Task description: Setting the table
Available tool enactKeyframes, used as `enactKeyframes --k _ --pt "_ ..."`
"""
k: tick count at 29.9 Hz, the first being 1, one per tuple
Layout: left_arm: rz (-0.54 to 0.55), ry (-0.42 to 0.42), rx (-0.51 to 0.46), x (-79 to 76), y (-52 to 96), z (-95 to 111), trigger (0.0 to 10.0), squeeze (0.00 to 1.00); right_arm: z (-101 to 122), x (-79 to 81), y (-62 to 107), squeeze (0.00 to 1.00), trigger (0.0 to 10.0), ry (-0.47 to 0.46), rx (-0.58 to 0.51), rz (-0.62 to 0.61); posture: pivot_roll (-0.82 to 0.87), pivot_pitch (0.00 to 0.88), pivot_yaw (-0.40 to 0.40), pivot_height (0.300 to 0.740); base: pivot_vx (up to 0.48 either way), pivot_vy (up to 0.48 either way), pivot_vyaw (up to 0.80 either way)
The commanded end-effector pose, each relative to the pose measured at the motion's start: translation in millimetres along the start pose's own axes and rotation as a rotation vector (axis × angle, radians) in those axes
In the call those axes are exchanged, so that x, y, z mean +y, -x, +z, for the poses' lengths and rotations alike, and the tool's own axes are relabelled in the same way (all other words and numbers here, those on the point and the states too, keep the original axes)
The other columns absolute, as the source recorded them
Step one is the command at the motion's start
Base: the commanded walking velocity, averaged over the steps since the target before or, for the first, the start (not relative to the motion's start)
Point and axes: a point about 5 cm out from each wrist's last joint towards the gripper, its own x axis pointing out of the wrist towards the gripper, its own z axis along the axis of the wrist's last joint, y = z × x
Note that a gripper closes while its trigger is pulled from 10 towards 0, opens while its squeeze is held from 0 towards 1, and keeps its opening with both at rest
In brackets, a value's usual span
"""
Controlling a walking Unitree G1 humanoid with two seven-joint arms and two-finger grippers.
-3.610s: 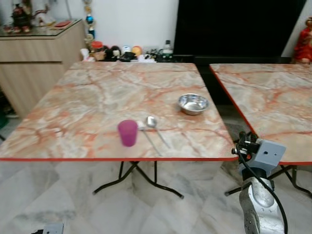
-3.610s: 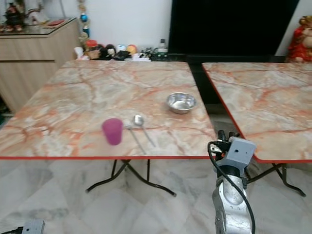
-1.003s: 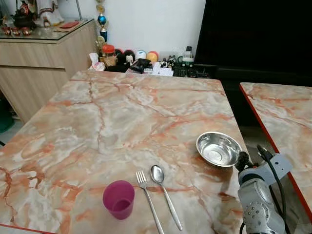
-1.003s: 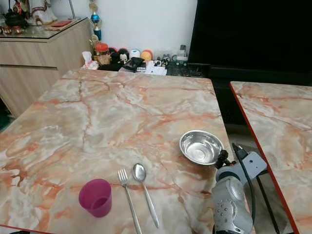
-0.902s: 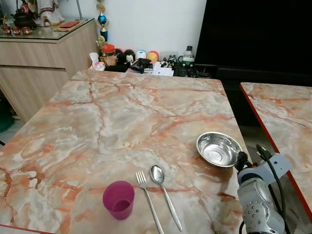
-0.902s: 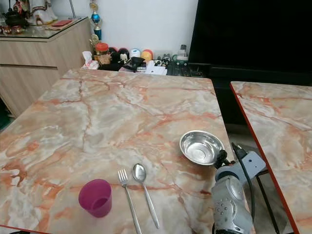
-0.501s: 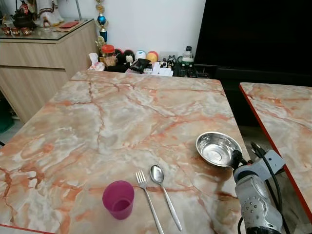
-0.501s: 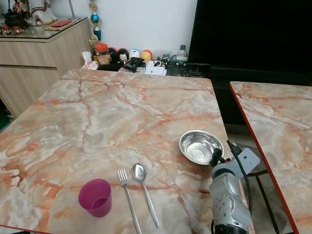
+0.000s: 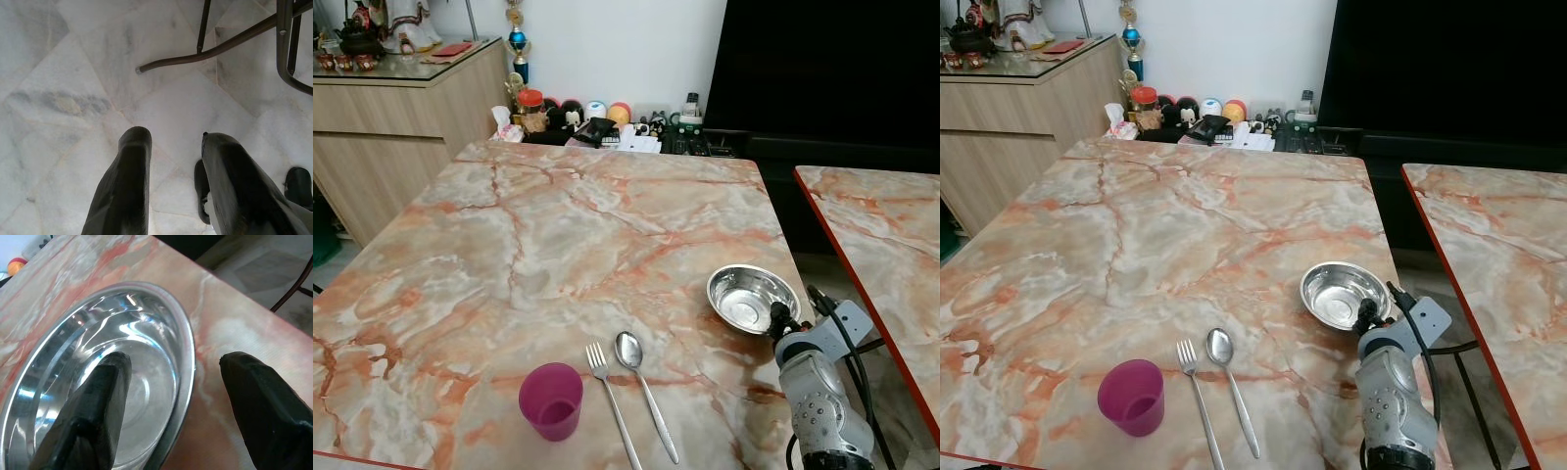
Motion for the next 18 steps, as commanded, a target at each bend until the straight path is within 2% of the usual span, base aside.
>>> enactKeyframes --k 1,10,11,12,13,14,15,16,18 --pt "0.002 -0.004 0.024 1.8 1.9 -5.8 10.0 0.00 -1.9 2.4 -1.2 0.00 10.0 0.005 0.020 0.010 0.00 0.015 -0.010 0.740 0.000 0.000 0.00" --pt "-0.007 -0.007 0.026 0.2 2.0 -7.0 10.0 0.00 -4.8 6.2 -2.6 0.00 10.0 -0.003 0.034 0.025 0.00 0.013 -0.011 0.740 0.000 0.000 0.00" --pt "-0.008 -0.008 0.028 -0.2 2.2 -7.7 10.0 0.00 -4.7 7.6 -2.9 0.00 3.7 -0.009 0.035 0.031 0.00 0.012 -0.012 0.740 0.000 0.000 0.00" --pt "-0.008 -0.008 0.029 -0.4 2.2 -7.9 10.0 0.00 -4.6 8.1 -3.0 0.00 3.7 -0.011 0.035 0.033 0.00 0.012 -0.012 0.740 0.000 0.000 0.00" --pt "-0.009 -0.008 0.029 -0.6 2.2 -8.1 10.0 0.00 -4.5 8.8 -3.3 0.00 1.2 -0.012 0.035 0.035 0.01 0.012 -0.013 0.740 0.000 0.000 0.00" --pt "-0.010 -0.007 0.029 -0.9 2.3 -8.2 10.0 0.00 -4.6 10.2 -3.6 0.00 2.8 -0.012 0.037 0.040 0.01 0.013 -0.015 0.740 0.000 0.000 0.00" --pt "-0.010 -0.006 0.029 -1.0 2.3 -8.3 10.0 0.00 -4.6 10.7 -3.8 0.00 2.8 -0.012 0.039 0.043 0.01 0.015 -0.015 0.740 0.000 0.000 0.00" --pt "-0.010 -0.006 0.029 -1.2 2.2 -8.2 10.0 0.00 -5.4 11.5 -4.2 0.00 10.0 -0.002 0.046 0.048 0.01 0.018 -0.016 0.740 0.000 0.000 0.00" --pt "-0.009 -0.005 0.028 -1.2 2.2 -8.2 10.0 0.00 -6.6 12.1 -4.7 0.00 10.0 0.007 0.053 0.050 0.01 0.018 -0.016 0.740 0.000 0.000 0.00"
